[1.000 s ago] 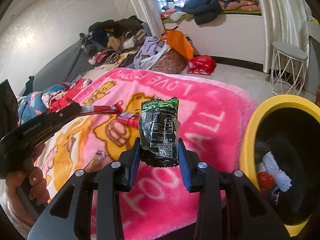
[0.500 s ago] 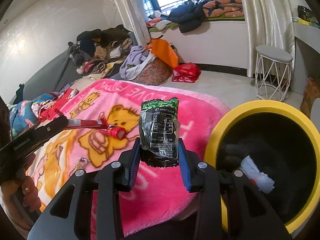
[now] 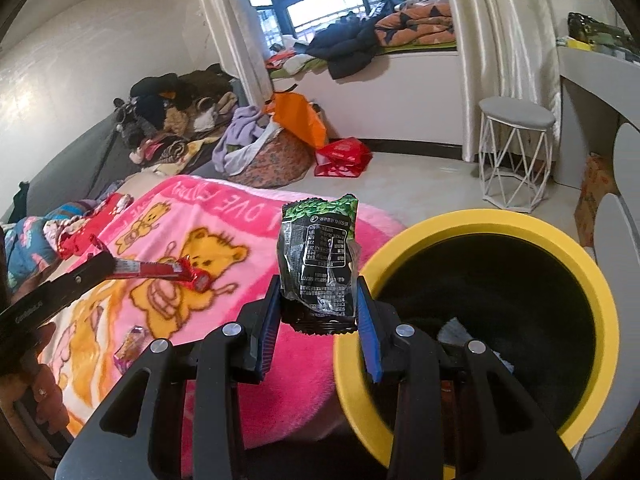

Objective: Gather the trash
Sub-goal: 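Carry the red candy bar and black-green packet over the bin with both tools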

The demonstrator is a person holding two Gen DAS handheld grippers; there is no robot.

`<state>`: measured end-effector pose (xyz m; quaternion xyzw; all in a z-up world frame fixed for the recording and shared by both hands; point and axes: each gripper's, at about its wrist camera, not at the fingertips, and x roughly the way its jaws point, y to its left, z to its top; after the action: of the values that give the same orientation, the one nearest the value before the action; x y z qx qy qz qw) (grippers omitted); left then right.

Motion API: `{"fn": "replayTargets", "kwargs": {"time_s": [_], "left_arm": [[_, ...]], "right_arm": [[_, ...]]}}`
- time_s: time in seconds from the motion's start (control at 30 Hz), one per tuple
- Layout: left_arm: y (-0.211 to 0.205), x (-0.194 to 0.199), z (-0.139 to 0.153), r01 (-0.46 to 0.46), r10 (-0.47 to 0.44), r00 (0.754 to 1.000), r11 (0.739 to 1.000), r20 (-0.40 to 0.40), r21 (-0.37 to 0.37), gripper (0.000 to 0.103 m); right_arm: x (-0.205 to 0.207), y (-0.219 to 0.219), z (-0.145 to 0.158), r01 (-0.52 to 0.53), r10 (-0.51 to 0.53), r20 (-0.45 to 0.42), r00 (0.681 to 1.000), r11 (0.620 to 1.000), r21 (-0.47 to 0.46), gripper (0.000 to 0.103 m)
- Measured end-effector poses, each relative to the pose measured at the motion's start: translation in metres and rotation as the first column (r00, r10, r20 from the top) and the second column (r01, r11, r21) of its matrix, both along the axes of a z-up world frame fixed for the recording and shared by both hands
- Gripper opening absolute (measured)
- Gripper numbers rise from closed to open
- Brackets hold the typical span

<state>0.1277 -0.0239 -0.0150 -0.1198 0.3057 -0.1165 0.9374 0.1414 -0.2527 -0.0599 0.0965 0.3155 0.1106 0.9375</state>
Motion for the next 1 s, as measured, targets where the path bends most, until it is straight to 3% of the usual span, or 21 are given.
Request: {"fn": "replayTargets", "kwargs": {"time_s": [1.0], "left_arm": [[-0.081,-0.002,-0.001,0.174,-0.175,0.985,0.982,0.003,0.069,0.011]], "right_arm": [[-0.005,-0.081,-0.007,0.192,-0.192,-0.008,0.981,0.981,0.038,0.034]]}}
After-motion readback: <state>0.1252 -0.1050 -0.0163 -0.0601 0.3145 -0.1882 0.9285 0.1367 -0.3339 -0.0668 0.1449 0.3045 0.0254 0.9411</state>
